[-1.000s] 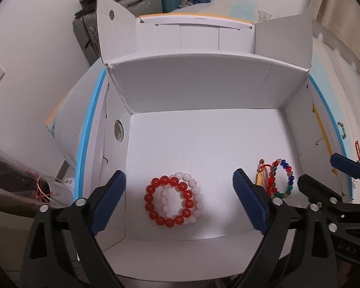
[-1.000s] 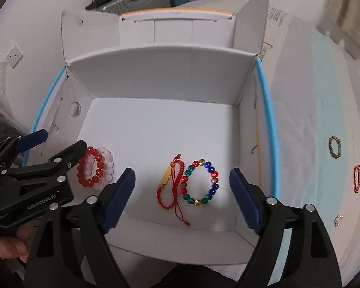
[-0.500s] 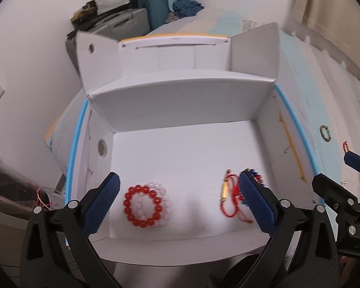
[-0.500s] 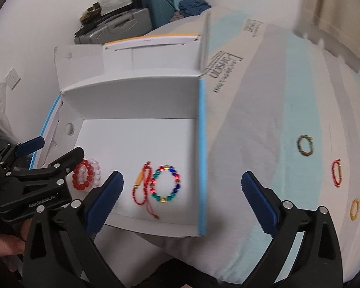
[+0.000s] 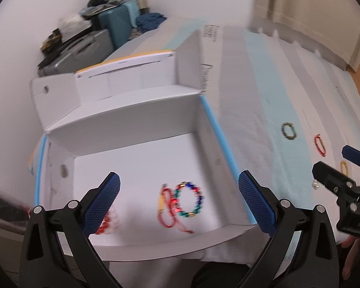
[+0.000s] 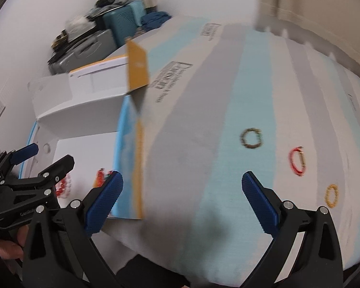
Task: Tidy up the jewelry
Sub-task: 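Move both tools back from the box toward the bed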
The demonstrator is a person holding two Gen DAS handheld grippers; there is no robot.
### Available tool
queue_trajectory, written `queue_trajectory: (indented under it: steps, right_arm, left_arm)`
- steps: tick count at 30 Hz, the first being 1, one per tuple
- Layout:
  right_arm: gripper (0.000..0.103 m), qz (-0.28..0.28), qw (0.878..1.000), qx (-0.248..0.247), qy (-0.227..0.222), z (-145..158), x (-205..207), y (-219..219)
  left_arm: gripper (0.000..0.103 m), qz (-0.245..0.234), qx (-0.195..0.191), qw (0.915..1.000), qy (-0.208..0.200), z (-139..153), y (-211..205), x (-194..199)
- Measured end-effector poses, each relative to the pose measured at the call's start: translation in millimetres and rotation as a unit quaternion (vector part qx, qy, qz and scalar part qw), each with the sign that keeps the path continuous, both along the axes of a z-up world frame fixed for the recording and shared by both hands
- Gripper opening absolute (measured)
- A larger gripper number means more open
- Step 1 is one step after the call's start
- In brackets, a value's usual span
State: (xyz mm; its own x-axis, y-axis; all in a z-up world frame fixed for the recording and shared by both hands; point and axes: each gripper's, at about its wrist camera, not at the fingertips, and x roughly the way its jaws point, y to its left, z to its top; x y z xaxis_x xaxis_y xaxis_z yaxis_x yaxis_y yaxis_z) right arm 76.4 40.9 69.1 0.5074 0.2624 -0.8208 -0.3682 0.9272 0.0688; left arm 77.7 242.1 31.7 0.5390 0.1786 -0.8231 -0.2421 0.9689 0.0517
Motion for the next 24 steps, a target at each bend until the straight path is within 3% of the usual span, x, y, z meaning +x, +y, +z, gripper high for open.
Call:
queue_trajectory:
  steps: [14,24]
  right_arm:
    - [0.095,-0.090,0.996,-0.005,-0.002,4,18,-136]
    - [0.095,-0.148,0.989,-0.009,0.017,-10,28,-224]
  left_arm:
    - [0.097,-0.084,-0.009,0.9964,-0.001,-3,-115,39]
    - [0.097,-0.142,-0.014,0.9897,0.014,-27,-192,59]
